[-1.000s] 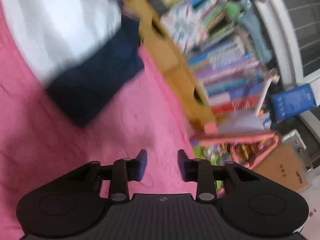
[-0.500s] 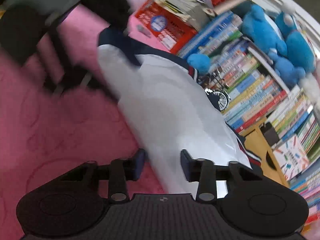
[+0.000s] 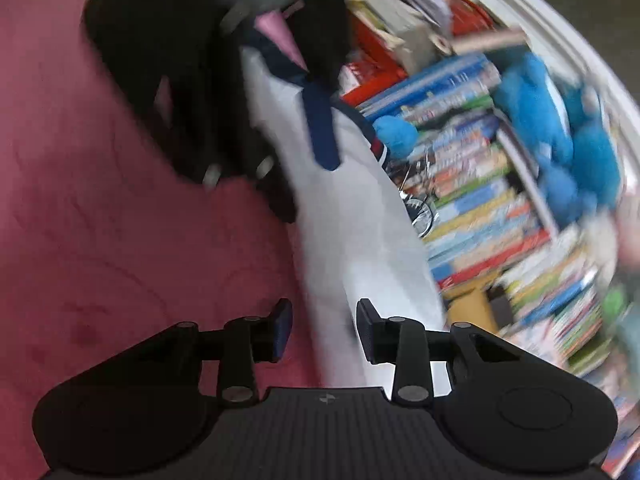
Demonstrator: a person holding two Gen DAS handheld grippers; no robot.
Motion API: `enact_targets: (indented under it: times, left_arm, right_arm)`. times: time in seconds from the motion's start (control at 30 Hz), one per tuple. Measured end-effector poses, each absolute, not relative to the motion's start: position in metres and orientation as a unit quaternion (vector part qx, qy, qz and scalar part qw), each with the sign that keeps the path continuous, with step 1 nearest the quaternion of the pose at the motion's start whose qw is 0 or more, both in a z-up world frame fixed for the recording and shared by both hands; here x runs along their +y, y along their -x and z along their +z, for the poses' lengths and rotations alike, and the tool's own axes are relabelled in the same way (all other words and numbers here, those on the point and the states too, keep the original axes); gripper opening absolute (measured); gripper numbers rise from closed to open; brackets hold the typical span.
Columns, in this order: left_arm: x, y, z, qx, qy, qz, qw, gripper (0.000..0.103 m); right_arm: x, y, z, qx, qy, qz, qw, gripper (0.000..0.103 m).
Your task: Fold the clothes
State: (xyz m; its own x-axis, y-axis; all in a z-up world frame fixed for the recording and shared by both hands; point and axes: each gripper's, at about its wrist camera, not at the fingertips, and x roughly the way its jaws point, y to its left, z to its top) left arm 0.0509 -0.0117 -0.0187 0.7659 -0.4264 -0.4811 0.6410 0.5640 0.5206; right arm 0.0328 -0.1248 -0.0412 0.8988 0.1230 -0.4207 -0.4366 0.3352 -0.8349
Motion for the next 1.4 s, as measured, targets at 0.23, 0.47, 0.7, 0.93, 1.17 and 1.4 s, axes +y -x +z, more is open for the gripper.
enact_targets:
  times: [0.23, 0.47, 0.7, 0.93, 1.17, 1.4]
  left_arm:
    - [-0.047, -0.051, -0.048, 0.113, -0.473, -0.295, 0.823, 0.011]
    - [-0.008, -0.069, -0.065, 0.170, -0.522, -0.254, 0.797, 0.005]
    - [0.037, -0.074, -0.052, 0.217, -0.490, -0.228, 0.813, 0.005]
    - [0.048, -0.083, -0.045, 0.242, -0.438, -0.239, 0.832, 0.001]
    - [0.057, -0.101, -0.031, 0.293, -0.351, -0.241, 0.856, 0.004]
    - [0.062, -0.097, -0.032, 0.279, -0.346, -0.243, 0.862, 0.006]
  right_arm:
    - [-0.119, -0.052, -0.038, 0.118, 0.570, 0.179, 0.793, 0.017]
    - [-0.173, -0.049, -0.059, 0.176, 0.615, 0.136, 0.756, 0.006]
    - [-0.276, -0.040, -0.065, 0.245, 0.612, 0.064, 0.749, 0.010]
    - [-0.224, -0.010, -0.018, 0.225, 0.541, 0.126, 0.801, 0.060]
    - [-0.069, -0.026, -0.027, 0.116, 0.484, 0.263, 0.827, 0.040]
    - [-0.102, -0.047, -0.055, 0.132, 0.545, 0.201, 0.804, 0.014]
